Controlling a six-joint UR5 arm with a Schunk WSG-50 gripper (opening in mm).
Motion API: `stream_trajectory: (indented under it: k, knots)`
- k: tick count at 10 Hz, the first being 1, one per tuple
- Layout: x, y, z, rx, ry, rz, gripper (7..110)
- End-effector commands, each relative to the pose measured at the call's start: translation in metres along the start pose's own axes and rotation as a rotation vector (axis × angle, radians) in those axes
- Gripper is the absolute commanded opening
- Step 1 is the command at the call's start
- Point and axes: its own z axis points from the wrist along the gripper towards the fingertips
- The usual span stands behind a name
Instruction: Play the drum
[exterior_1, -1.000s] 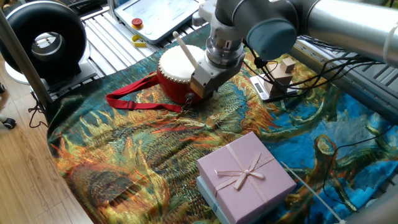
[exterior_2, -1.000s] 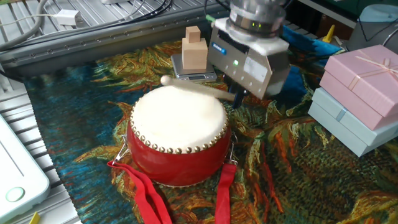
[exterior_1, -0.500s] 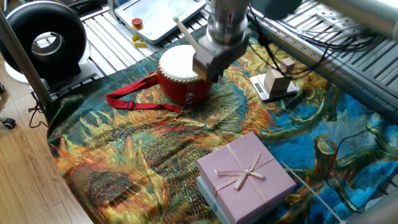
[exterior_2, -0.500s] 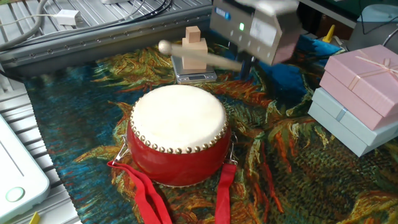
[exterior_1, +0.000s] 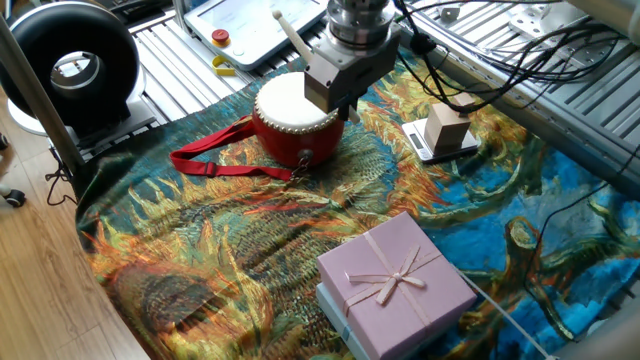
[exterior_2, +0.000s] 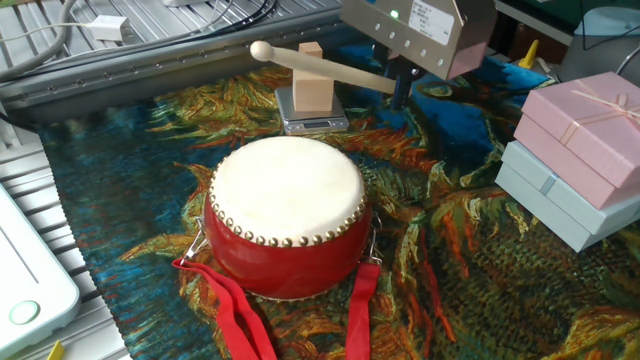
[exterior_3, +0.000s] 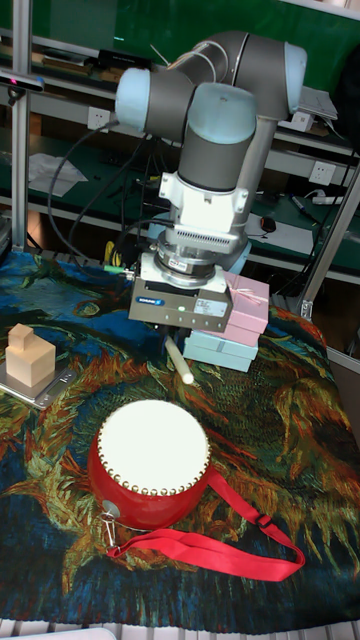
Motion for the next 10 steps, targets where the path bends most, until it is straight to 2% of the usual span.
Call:
stream_trajectory:
  k: [1,10]
  knots:
    - [-0.012,0.002,0.003,-0.007,-0.009,0.003,7]
    - [-0.042,-0.006,0.035,0.016,-0.033,0.009,7]
